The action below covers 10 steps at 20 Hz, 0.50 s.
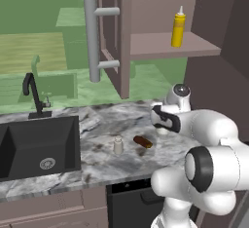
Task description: There are various items on the counter. Only move the condiments/shakers into the cabinet.
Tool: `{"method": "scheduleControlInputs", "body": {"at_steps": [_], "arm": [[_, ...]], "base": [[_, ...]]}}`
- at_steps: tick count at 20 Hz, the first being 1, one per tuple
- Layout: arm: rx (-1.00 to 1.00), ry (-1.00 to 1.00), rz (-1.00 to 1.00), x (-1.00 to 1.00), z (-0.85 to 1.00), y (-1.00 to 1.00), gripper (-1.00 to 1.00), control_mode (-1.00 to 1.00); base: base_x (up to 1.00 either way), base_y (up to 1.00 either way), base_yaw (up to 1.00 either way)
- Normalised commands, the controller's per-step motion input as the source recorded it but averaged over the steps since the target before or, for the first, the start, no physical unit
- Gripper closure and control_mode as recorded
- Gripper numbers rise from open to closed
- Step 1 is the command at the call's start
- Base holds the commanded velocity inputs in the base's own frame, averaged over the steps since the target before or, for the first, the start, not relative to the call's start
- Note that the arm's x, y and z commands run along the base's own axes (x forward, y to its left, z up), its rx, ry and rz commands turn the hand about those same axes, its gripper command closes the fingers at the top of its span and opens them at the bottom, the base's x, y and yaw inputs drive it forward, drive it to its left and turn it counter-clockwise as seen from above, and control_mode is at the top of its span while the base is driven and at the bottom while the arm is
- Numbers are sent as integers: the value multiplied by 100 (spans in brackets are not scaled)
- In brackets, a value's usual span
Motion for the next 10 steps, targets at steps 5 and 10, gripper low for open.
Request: {"method": "scheduleControlInputs", "body": {"at_steps": [5, 10], "arm": [[0, 0, 0, 12, -11, 0, -100, -100], [0, -2, 0, 6, -14, 0, -100, -100]], "base": [[0, 0, 0], [0, 0, 0]]}}
